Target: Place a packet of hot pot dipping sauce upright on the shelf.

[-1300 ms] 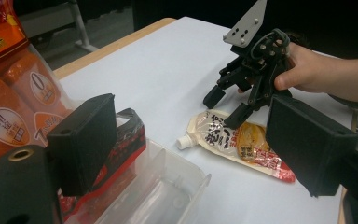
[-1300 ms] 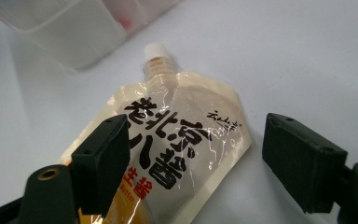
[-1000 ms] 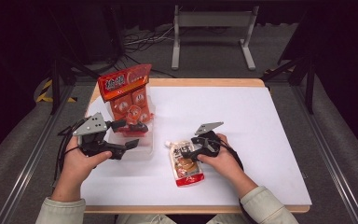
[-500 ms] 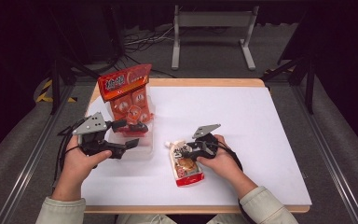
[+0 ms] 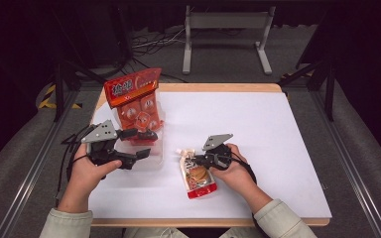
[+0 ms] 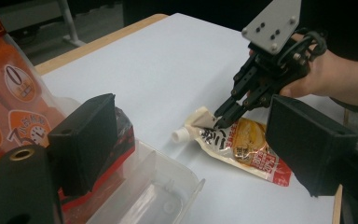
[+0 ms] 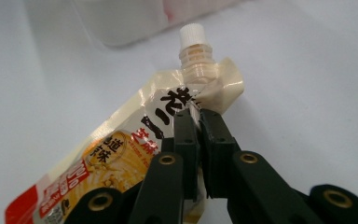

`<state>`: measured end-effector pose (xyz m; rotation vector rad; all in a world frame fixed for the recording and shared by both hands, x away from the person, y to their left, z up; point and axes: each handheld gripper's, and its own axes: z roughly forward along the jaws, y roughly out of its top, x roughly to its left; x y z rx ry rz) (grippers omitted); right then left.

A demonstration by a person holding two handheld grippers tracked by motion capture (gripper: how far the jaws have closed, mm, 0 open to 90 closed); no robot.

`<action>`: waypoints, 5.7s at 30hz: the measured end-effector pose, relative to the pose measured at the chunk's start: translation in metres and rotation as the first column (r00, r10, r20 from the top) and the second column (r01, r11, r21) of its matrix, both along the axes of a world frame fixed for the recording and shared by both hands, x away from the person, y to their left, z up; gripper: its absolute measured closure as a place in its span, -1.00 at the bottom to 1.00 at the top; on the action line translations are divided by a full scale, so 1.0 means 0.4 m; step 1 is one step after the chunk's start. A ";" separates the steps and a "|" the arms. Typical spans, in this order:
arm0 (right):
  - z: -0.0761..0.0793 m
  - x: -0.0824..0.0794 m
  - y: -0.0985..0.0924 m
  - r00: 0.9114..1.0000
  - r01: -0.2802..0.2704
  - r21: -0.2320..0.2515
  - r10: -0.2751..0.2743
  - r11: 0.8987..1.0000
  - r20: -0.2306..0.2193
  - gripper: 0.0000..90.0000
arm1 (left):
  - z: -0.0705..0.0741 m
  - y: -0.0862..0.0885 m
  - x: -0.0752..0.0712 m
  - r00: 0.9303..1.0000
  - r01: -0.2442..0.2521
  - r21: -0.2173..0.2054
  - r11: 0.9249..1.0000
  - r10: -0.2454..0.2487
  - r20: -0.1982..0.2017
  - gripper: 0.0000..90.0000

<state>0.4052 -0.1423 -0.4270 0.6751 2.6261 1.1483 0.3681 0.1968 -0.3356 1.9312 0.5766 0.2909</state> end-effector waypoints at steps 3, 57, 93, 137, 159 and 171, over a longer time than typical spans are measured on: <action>0.023 -0.010 -0.005 1.000 -0.007 0.010 0.007 1.000 0.026 0.93 | -0.007 -0.010 0.004 1.000 0.008 -0.012 1.000 -0.008 -0.020 -0.65; 0.218 -0.152 -0.005 0.974 -0.135 0.298 0.072 0.945 0.215 0.95 | -0.116 -0.220 0.002 0.957 0.247 -0.001 0.969 -0.244 -0.155 -0.18; 0.227 -0.138 -0.029 0.983 -0.145 0.382 0.088 0.913 0.163 0.43 | -0.019 -0.200 -0.016 0.957 0.282 0.143 0.949 -0.268 -0.106 0.96; 0.214 -0.066 -0.184 0.987 0.032 0.376 -0.089 0.926 0.136 0.29 | 0.092 -0.015 -0.007 1.000 0.027 0.191 0.981 -0.026 -0.010 0.97; 0.213 -0.054 -0.214 0.984 0.068 0.384 -0.126 0.921 0.127 0.26 | 0.088 0.019 -0.001 0.992 -0.122 0.250 0.961 0.121 0.019 0.97; 0.211 -0.052 -0.213 0.985 0.069 0.385 -0.125 0.920 0.123 0.26 | 0.064 0.025 0.019 0.994 -0.104 0.254 0.961 0.108 -0.001 0.97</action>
